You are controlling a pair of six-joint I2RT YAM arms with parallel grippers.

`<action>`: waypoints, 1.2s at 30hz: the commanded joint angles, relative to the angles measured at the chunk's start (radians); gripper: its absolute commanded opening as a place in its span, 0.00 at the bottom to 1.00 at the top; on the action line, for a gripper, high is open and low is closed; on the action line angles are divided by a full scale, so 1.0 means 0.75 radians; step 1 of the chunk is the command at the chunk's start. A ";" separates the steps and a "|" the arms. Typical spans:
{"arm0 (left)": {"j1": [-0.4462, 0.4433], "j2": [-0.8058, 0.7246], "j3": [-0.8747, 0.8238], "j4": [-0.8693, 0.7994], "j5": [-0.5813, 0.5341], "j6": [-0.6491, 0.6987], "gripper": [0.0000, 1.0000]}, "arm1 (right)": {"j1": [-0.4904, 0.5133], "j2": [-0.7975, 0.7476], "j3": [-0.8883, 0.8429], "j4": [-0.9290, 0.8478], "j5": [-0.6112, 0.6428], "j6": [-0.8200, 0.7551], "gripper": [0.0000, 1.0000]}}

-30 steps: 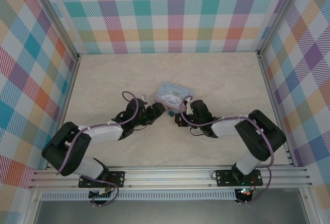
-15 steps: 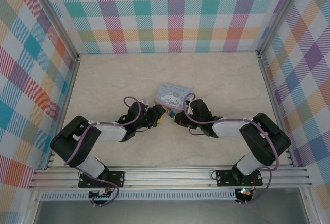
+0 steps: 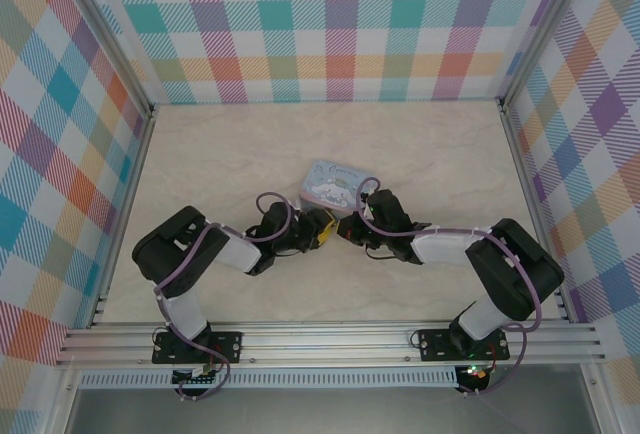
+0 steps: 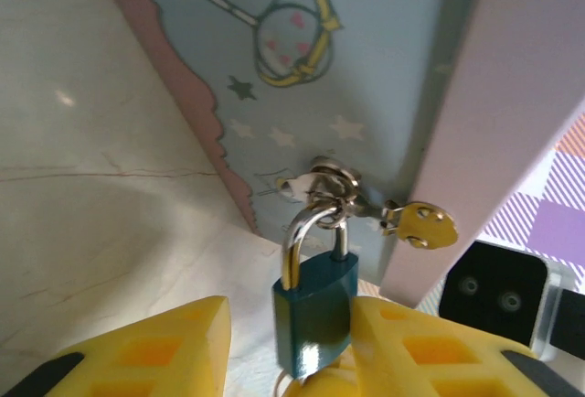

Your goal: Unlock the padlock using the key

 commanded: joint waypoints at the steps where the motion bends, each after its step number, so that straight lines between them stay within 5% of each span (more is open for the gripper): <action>1: -0.020 0.045 0.036 0.131 0.013 -0.072 0.38 | 0.010 -0.017 0.043 0.021 -0.035 0.019 0.00; 13: -0.020 0.061 0.028 0.137 -0.024 -0.105 0.28 | 0.006 -0.023 0.037 -0.001 -0.012 0.033 0.00; 36: -0.019 0.052 0.014 0.098 -0.073 -0.075 0.28 | 0.005 -0.025 0.045 -0.013 -0.012 0.036 0.00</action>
